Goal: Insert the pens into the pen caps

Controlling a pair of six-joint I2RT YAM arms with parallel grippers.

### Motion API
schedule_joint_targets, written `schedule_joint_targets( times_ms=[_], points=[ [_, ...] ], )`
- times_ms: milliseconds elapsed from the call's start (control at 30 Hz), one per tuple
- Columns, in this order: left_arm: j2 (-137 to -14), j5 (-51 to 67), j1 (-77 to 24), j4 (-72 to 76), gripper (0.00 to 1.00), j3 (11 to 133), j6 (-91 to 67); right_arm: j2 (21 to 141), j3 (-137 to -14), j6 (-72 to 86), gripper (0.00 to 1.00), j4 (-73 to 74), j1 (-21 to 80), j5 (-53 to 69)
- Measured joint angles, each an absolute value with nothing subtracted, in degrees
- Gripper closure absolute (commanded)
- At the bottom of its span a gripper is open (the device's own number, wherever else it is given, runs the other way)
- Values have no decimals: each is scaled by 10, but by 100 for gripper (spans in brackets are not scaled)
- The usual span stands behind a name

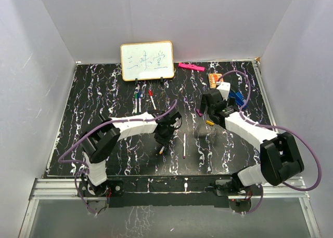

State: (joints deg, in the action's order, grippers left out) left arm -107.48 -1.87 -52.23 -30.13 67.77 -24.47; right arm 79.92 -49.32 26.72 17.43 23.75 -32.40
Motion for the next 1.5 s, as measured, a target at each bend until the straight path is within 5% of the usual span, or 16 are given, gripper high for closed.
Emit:
schedule_joint_targets(
  times_ms=[433,833,1500],
  points=[
    [-1023,14,-502,-228,100,608,-247,810,-533,177,26,266,237,-245],
    [-997,29,-488,-196,100,581,-246,856,-562,108,34,324,208,-141],
    [-987,38,-467,-194,100,570,-239,934,-570,75,35,325,147,-48]
  ],
)
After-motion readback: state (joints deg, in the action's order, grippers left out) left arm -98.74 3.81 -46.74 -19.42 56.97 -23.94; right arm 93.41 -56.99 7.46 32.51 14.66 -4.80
